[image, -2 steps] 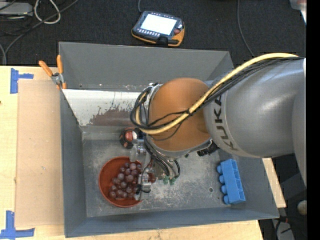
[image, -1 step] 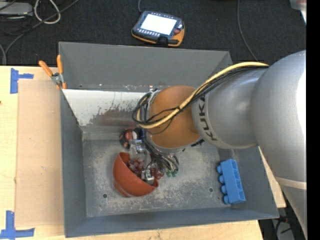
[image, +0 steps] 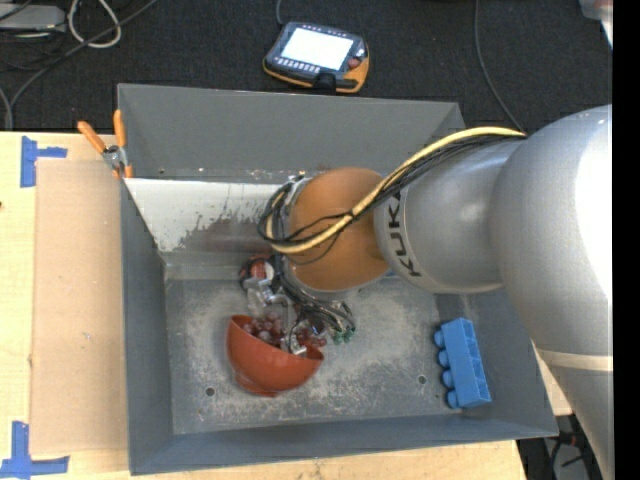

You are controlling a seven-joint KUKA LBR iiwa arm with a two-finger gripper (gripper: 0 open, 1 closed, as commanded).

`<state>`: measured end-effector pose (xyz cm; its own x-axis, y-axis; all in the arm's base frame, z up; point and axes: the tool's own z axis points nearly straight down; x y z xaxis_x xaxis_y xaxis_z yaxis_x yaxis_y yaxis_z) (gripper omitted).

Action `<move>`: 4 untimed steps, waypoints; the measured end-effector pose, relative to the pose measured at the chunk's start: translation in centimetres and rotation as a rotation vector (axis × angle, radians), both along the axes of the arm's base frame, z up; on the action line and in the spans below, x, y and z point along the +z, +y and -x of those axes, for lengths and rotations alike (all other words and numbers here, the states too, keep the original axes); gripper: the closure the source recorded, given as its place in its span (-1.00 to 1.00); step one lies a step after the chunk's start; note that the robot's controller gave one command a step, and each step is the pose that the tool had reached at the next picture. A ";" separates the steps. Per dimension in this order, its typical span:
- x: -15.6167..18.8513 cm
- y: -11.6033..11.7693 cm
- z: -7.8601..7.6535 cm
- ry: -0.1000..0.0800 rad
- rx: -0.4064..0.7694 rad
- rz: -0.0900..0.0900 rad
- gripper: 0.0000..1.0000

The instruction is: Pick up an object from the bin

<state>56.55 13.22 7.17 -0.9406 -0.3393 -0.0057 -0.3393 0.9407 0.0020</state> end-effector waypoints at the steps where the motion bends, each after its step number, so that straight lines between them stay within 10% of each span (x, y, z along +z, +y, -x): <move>1: 0.3 0.4 7.1 -0.025 -0.022 -0.004 -1.00; 2: 0.2 2.0 6.8 -0.031 0.224 -0.004 -1.00; 3: -0.1 2.6 4.1 -0.030 0.193 -0.003 1.00; 4: -0.1 2.6 4.1 -0.030 0.192 -0.004 1.00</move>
Offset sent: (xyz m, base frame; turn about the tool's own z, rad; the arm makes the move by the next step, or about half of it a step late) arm -0.0730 0.0193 -0.0017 -0.2365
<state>52.46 15.80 7.11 -0.8578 -0.5128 -0.0341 -0.5129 0.8584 -0.0075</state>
